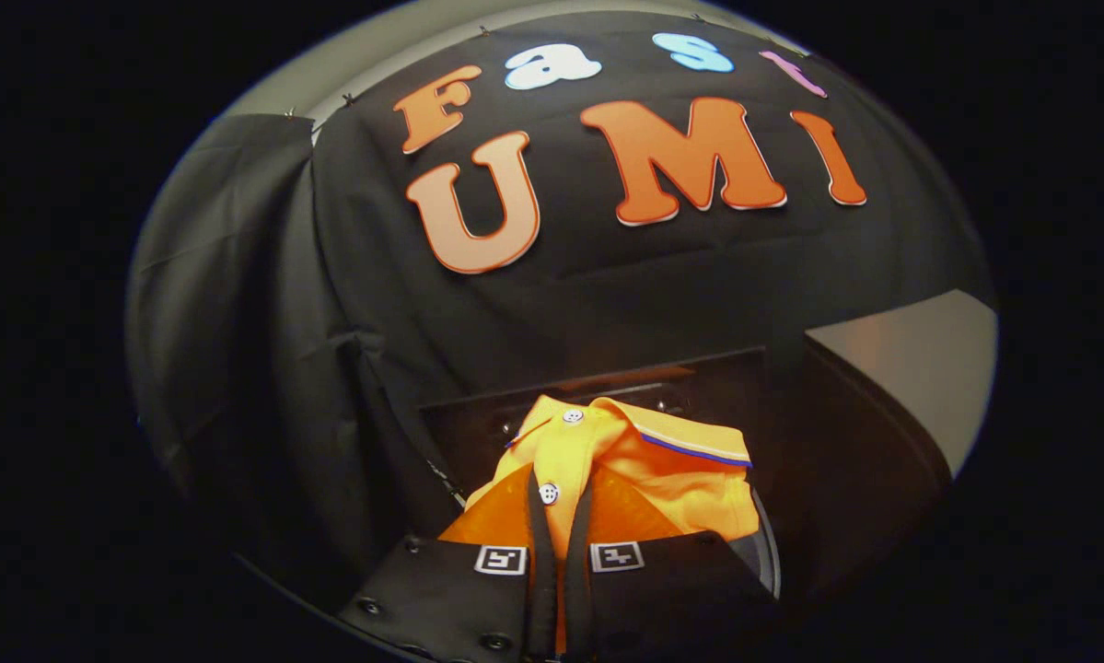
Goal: Put the clothes into the washing machine and then close the washing machine lid.
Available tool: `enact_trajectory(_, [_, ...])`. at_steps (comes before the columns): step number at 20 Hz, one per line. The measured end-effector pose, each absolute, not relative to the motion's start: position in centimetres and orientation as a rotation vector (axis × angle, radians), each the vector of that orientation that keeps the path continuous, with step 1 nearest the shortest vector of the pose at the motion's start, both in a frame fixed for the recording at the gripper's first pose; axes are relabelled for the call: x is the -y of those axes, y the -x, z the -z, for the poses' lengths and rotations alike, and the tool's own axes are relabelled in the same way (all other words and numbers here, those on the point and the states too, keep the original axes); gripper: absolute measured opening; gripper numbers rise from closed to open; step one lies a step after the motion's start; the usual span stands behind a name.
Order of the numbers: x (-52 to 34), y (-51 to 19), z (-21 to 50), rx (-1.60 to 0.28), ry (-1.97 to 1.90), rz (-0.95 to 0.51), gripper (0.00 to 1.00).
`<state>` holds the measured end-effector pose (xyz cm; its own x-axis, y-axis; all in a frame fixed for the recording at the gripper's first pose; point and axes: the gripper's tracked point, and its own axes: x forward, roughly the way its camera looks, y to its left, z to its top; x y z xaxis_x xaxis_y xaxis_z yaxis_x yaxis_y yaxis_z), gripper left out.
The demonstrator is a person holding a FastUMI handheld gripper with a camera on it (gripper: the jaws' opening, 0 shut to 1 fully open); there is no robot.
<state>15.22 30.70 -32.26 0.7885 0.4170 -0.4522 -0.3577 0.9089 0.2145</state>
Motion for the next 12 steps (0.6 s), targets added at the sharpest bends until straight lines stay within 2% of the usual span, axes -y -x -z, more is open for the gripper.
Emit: enact_trajectory(12, [-31.1,-14.7,46.1,-0.748,-0.133,-0.340,0.12])
